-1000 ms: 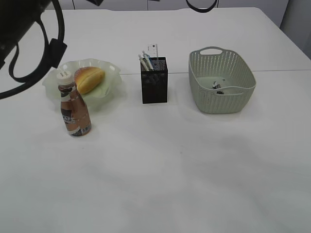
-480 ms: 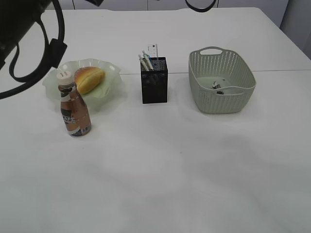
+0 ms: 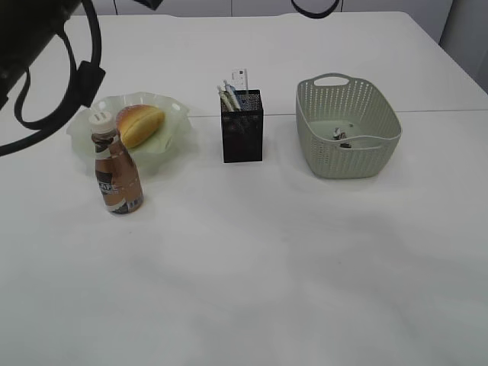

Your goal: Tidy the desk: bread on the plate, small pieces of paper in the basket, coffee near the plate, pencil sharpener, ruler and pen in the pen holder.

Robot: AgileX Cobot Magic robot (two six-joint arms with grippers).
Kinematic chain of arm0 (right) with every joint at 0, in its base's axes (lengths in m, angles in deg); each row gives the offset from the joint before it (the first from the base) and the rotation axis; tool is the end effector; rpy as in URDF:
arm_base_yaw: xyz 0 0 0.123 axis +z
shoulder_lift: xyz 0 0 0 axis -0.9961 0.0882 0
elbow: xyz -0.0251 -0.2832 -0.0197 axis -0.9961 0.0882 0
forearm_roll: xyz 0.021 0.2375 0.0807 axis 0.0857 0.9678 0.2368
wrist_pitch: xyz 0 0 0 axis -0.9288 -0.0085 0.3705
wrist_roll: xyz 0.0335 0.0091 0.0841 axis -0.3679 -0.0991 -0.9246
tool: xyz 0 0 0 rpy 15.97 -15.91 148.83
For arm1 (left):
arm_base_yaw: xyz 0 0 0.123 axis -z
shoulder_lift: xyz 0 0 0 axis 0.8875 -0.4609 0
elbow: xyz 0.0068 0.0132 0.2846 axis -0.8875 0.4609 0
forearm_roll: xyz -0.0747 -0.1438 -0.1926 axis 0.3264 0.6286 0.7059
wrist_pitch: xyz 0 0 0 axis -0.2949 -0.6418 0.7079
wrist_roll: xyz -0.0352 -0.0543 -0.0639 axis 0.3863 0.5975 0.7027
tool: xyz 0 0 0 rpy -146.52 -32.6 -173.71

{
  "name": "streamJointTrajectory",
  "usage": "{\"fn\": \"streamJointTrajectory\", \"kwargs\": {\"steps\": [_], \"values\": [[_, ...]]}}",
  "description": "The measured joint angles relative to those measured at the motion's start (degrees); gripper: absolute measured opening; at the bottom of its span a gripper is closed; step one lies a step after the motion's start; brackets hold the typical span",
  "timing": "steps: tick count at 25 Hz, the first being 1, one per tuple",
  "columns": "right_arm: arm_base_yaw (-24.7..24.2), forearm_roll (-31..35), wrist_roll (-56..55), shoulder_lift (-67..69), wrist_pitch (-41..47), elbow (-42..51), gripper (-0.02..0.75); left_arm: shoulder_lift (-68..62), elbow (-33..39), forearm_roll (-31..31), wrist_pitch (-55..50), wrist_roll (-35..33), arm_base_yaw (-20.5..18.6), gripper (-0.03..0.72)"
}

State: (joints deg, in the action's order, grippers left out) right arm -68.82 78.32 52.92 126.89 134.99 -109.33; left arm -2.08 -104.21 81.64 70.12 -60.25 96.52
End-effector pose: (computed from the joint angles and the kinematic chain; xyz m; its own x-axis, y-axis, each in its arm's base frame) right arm 0.4054 0.2018 0.3800 -0.9600 0.1257 0.2503 0.2267 -0.1763 0.9579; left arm 0.2630 -0.1883 0.3383 0.6359 -0.0300 -0.7712 0.4405 0.8346 0.3308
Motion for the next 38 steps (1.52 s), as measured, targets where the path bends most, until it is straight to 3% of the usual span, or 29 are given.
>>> {"fn": "streamJointTrajectory", "kwargs": {"steps": [11, 20, 32, 38], "values": [[0.0, 0.1, 1.2, 0.0, 0.4, 0.0, 0.099, 0.0, 0.0, -0.2, 0.0, 0.0, 0.0, 0.114], [0.0, 0.0, 2.7, 0.0, -0.5, 0.0, 0.258, 0.0, 0.0, -1.7, 0.0, 0.0, 0.0, 0.111], [0.0, -0.1, 2.8, 0.0, -0.7, 0.0, 0.300, 0.0, 0.0, -1.8, 0.0, 0.0, 0.0, 0.110], [0.0, -0.1, 2.9, 0.0, -1.0, 0.0, 0.408, 0.0, 0.0, -1.7, 0.0, 0.0, 0.0, 0.110]]}}
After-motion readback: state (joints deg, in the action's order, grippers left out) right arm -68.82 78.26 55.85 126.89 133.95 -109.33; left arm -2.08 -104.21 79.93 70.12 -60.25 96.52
